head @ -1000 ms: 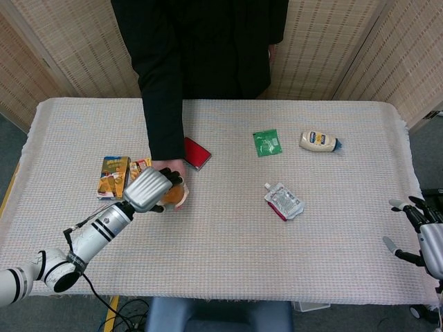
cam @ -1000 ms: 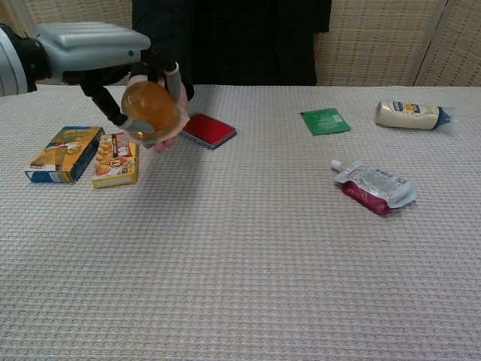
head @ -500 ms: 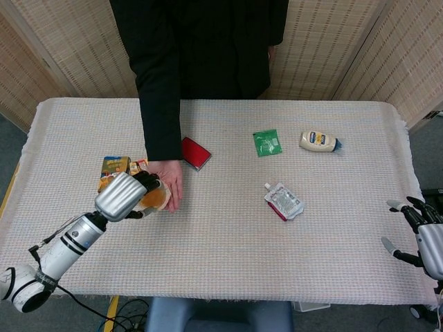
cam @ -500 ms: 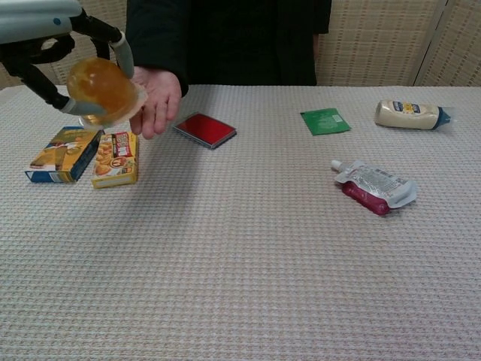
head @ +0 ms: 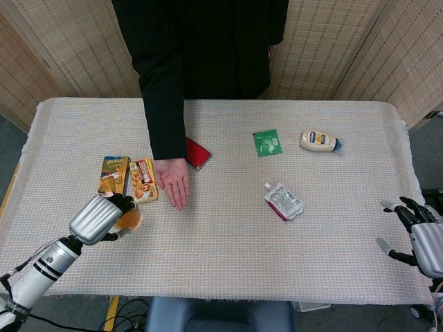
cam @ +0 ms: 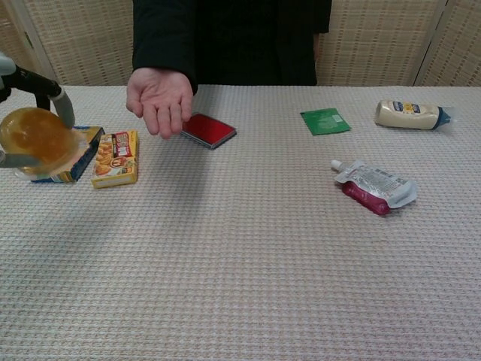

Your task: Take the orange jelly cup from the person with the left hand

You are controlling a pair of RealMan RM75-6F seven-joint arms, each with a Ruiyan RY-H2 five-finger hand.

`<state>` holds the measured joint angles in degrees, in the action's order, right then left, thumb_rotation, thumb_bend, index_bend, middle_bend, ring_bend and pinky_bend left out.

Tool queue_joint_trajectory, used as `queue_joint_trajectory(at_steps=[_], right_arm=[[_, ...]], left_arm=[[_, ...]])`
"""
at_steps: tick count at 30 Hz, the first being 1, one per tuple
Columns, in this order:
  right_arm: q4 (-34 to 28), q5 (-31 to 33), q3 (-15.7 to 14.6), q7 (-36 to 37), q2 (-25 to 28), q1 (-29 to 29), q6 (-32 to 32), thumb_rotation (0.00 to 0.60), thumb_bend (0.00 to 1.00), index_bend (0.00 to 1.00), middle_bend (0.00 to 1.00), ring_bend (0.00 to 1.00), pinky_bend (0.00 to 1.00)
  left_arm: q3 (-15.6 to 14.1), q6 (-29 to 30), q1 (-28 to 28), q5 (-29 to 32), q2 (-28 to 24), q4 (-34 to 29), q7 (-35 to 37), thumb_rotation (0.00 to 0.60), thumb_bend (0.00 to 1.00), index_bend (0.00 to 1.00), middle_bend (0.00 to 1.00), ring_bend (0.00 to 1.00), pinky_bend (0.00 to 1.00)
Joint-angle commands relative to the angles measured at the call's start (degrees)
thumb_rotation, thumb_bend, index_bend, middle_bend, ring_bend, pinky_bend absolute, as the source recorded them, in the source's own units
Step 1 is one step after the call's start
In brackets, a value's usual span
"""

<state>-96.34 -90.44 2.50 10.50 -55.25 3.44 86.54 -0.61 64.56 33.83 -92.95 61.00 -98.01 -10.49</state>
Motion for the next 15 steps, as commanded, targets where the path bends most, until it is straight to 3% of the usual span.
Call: queue_joint_trajectory(at_steps=[1,10,15], right_arm=[[-0.10,0.06,0.02,-0.12,0.08,0.04,-0.05,0.600,0.25,0.18,0.32,0.17,0.20],[0.12,0.58,-0.16,-0.10,0.03,-0.44,0.24,0.600,0.25,0.18,0.32,0.17,0.20],[0.01,0.66,-0.18,-0.33,0.16,-0.59,0.41,0.600,0.25,0.18,0.34,0.17,0.20]], left_arm=[[-0.77,-3.35,0.64,1.19,3.50,2.93,-1.62,0.600,0.40,0.67,0.62,0.59,0.87],[0.66,-8.64,2.42,5.82,12.96,11.31,-3.39,0.600,0.40,0.63,0.61,0.57,0.84],[1.54,-9.46,2.43,9.19,16.08,13.30,-9.07,0.600,0.40,0.45,0.37,0.36,0.57]])
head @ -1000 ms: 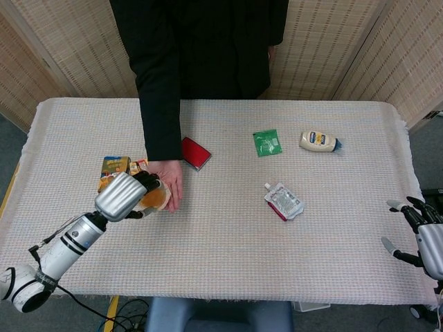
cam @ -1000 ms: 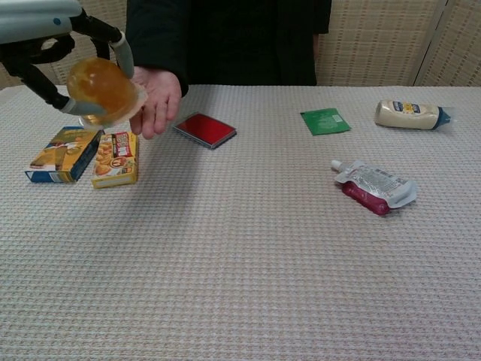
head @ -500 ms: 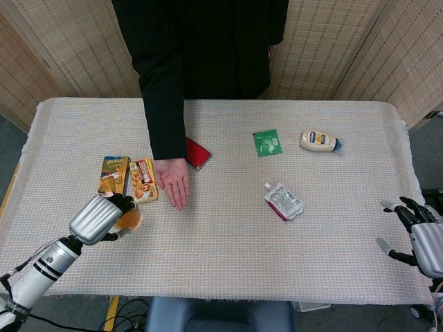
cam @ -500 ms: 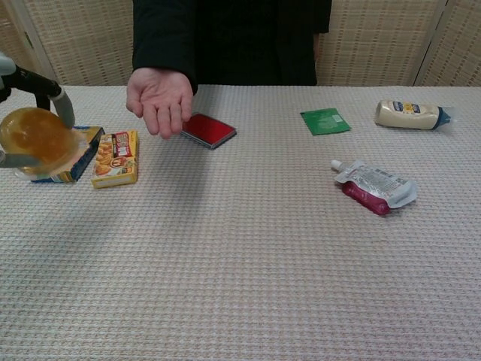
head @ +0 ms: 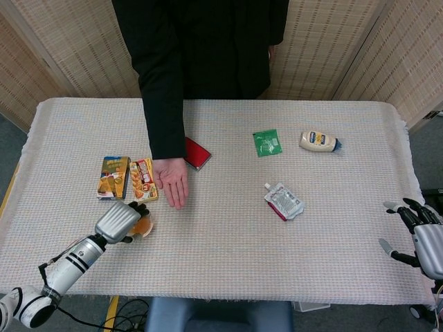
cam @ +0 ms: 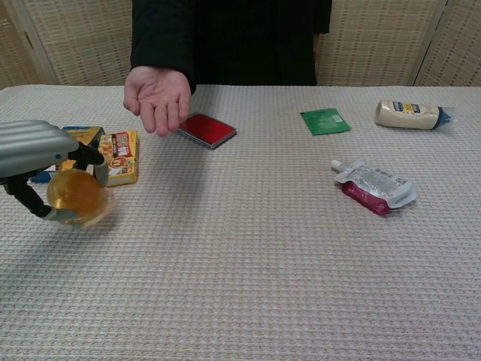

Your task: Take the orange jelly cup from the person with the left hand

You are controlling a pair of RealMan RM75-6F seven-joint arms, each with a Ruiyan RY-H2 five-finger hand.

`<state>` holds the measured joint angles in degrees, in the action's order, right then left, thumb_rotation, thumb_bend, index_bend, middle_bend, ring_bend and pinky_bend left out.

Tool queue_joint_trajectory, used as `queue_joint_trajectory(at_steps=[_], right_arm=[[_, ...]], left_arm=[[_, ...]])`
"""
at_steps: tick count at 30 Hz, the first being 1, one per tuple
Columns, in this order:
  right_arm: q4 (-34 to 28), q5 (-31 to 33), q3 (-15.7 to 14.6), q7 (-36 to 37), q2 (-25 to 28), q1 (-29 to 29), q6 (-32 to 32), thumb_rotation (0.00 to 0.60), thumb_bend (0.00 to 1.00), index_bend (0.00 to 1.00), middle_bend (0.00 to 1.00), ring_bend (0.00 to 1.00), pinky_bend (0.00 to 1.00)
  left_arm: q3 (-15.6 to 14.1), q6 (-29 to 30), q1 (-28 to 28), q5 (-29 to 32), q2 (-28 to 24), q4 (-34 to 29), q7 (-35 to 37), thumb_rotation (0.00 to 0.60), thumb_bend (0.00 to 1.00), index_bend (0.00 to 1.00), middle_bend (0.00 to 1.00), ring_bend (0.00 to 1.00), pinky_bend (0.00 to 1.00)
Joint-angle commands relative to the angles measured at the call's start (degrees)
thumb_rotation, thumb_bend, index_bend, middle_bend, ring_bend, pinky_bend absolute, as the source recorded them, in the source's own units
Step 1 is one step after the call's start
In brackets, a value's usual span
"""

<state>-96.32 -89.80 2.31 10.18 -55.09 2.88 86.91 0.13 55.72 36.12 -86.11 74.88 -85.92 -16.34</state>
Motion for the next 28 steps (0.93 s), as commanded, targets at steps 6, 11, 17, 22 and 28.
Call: queue_joint_trajectory(at_steps=[6,11,17,22,28], right_arm=[[0.08,0.13,0.10,0.01,-0.10,-0.05,0.12,0.600,0.25,0.18,0.35,0.17,0.20],[0.26,0.04,0.13,0.10,-0.23,0.05,0.05,0.600,0.25,0.18,0.37,0.17,0.20],[0.34,0.12,0.10,0.27,-0.08,0.17,-0.29,0.600,0.25,0.18,0.37,0.17,0.20],[0.55,-0.16,-0.01,0.34,-0.46,0.65,-1.05,0.600,0.25,0.18,0.31,0.17,0.23],[0.54,-0.58,-0.56,0.52,-0.30,1.53,-3.01,0.600,0.25,0.18,0.30,0.17,0.23]], left_arm=[[1.27,0.74,-1.67,7.12,3.22,0.20,-8.16,0.600,0.15,0.20,0.13,0.13,0.26],[1.14,3.29,-3.90,9.33,1.61,-2.45,-8.94,0.600,0.10,0.08,0.02,0.06,0.25],[1.55,10.91,-8.93,11.20,-2.42,-6.04,-7.59,0.600,0.10,0.09,0.02,0.06,0.24],[1.80,18.91,-14.44,11.50,-5.44,-9.19,-3.58,0.600,0.10,0.13,0.02,0.06,0.24],[1.70,25.83,-19.93,11.54,-7.97,-9.88,0.14,0.600,0.10,0.15,0.02,0.06,0.24]])
